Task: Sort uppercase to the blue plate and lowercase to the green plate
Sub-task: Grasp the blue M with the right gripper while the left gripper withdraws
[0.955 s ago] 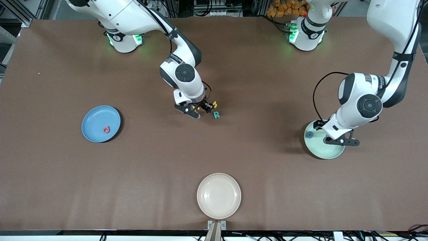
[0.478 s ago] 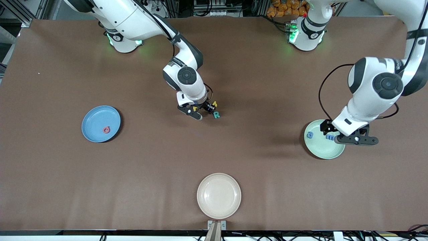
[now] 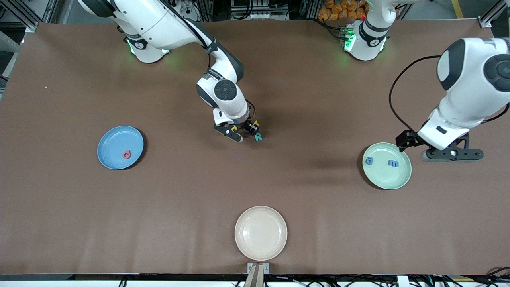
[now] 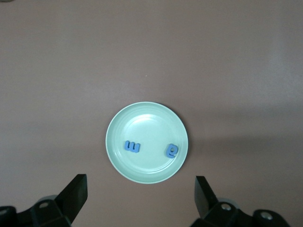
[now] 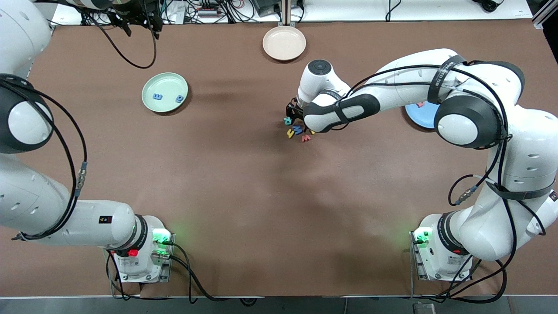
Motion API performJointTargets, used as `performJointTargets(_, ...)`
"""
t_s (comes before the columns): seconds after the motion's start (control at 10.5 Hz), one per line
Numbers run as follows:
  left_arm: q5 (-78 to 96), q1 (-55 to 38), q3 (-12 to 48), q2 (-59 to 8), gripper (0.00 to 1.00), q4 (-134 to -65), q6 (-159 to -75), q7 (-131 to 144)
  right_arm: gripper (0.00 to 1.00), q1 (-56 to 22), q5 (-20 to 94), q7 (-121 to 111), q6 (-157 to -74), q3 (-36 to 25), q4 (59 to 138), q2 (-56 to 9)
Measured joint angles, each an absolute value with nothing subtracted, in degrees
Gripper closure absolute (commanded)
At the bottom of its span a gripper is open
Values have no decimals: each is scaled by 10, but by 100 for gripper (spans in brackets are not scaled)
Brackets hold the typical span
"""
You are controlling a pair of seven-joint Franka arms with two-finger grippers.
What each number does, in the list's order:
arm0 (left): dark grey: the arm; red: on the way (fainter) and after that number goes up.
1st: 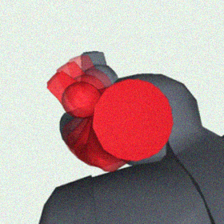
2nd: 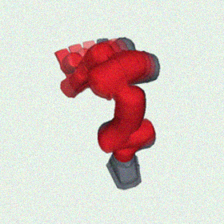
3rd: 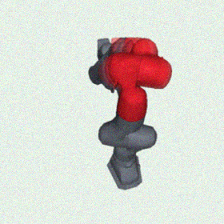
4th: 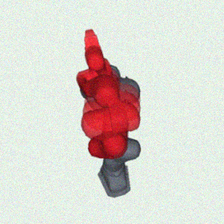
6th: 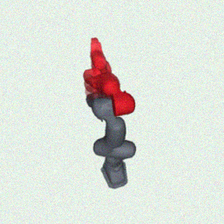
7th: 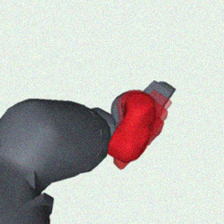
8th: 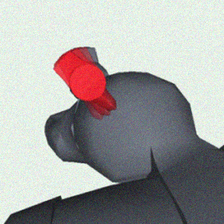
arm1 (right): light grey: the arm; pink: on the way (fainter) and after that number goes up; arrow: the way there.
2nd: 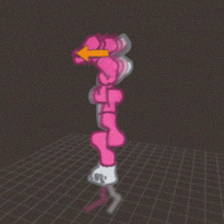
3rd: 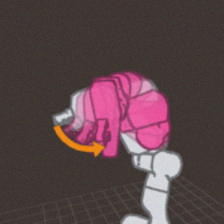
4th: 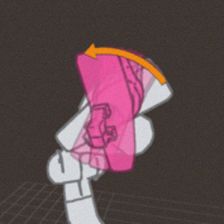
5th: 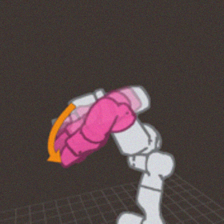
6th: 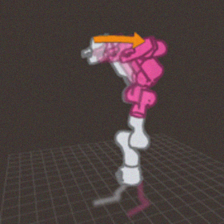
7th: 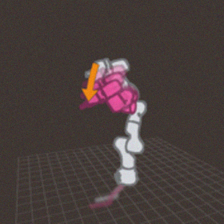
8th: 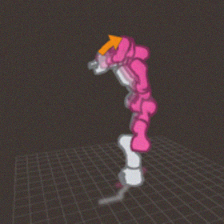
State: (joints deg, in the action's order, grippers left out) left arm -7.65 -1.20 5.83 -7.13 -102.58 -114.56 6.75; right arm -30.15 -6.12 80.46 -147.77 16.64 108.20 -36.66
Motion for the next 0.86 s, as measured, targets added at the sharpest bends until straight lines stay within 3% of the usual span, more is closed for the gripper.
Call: performJointTargets(0.86,-50,-25,44,-51,0,-1017,-1101,67,43,-303,-73,819,-1491,166,1077,-378)
